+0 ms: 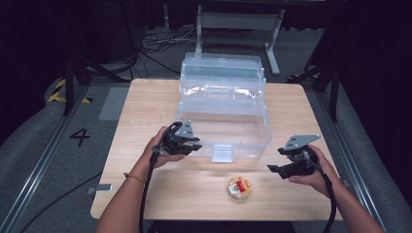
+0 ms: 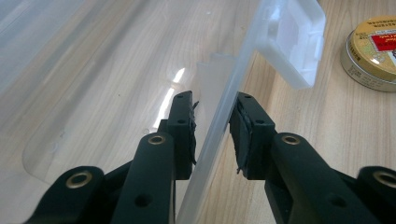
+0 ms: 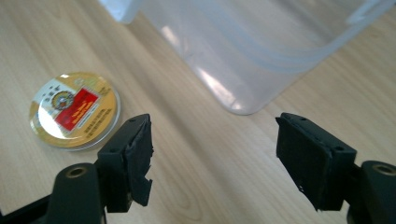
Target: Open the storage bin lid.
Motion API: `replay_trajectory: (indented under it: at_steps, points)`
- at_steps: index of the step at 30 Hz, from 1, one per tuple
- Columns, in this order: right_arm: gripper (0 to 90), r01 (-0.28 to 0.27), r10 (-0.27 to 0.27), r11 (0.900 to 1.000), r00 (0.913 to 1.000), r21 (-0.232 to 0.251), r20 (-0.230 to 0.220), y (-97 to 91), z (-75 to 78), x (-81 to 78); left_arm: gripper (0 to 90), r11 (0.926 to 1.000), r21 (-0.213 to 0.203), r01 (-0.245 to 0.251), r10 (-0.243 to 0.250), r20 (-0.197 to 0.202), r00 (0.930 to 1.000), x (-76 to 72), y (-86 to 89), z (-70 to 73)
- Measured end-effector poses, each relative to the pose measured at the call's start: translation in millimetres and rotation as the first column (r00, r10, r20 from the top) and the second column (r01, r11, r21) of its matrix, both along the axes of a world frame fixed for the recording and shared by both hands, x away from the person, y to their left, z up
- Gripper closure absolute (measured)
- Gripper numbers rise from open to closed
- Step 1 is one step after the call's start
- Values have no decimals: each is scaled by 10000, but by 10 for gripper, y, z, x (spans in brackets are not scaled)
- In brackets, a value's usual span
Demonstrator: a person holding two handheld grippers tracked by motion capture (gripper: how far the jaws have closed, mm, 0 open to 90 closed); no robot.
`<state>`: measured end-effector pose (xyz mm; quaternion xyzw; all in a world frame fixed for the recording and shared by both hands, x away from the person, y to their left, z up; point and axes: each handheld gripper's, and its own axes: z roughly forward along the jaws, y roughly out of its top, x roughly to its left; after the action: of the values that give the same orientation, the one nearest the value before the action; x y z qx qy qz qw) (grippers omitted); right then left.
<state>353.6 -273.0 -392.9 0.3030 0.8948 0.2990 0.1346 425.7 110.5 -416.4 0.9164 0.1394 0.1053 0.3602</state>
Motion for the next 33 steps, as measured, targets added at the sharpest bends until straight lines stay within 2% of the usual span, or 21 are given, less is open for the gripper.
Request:
replay_trajectory:
  at_steps: [6, 14, 18, 21, 22, 23, 24, 27, 30, 31, 33]
  points:
    - [279, -562, 547, 9981, 9970, -270, -550, 209, -150, -80, 708, 10000, -19, 1, 0, 40, 10000, -3, -1, -4]
    - [261, -1285, 1239, 9910, 9866, -375, -1066, 453, -273, -149, 707, 10000, -23, 1, -1, 56, 10000, -3, 1, -4]
    - [239, -1739, 1667, 9840, 9759, -401, -1407, 605, -321, -179, 705, 10000, -11, -16, 16, 68, 10000, -6, -1, -4]
    - [226, -2220, 2089, 9732, 9626, -605, -1728, 749, -378, -192, 702, 10000, 5, -61, 61, 72, 10000, -12, -1, -5]
    - [226, -2220, 2089, 9732, 9626, -605, -1728, 749, -378, -192, 700, 10000, 5, -61, 61, 72, 10000, -12, -1, -5]
    - [219, -2385, 2216, 9685, 9564, -711, -1903, 819, -409, -189, 698, 10000, -9, -81, 81, 131, 9999, -17, -5, -8]
    - [219, -2385, 2216, 9685, 9564, -711, -1903, 819, -409, -189, 693, 10000, -9, -81, 81, 131, 9999, -17, -5, -8]
    - [204, -2573, 2327, 9617, 9487, -949, -2141, 907, -452, -165, 676, 9998, 63, -185, 184, 225, 9996, -45, -39, -5]
    - [164, -2652, 2355, 9589, 9422, -1008, -2385, 974, -483, -139, 641, 10000, 97, -4, 0, 377, 9993, -77, -89, 26]
    - [168, -2755, 2421, 9552, 9376, -1084, -2495, 1001, -494, -132, 623, 9999, 140, 37, -43, 443, 9990, -84, -104, 33]
    - [176, -2880, 2488, 9486, 9349, -1315, -2530, 1052, -519, -133, 576, 9995, 306, 6, -26, 650, 9979, -120, -148, 59]
